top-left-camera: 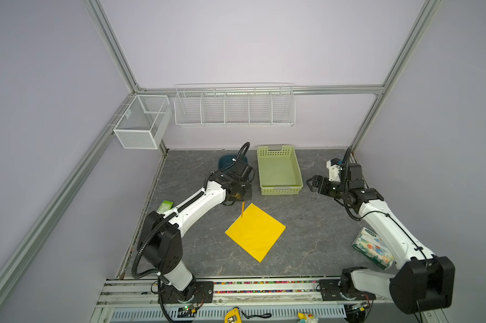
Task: Place the utensils on the paper napkin and roll it up
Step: 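Lift the spoon with the left gripper and carry it over the napkin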
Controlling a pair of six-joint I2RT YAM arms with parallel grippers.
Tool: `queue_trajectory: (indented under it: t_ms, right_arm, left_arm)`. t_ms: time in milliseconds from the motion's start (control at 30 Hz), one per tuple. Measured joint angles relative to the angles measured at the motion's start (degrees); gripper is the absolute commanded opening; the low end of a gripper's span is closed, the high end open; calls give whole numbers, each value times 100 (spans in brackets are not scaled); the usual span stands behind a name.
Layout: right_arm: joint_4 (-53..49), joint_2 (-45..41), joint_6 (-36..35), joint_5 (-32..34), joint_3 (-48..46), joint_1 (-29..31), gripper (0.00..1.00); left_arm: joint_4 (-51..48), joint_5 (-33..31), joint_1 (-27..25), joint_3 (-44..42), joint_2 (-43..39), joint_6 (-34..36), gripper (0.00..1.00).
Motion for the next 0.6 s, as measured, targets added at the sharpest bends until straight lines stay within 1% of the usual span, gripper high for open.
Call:
queue_trajectory:
  t_ms: [133, 267, 600]
  right_arm:
    - [-35, -136, -166, 83, -170, -101, 91]
    - [-90, -155, -328, 129, -291, -186, 91]
    - [-146, -155, -485, 61, -323, -334, 91]
  left_arm:
    - [326, 0, -302, -616, -229, -151, 0]
    - [581, -22, -398, -1056, -282, -431, 0]
    - [1086, -332, -638, -1620, -282, -1169, 0]
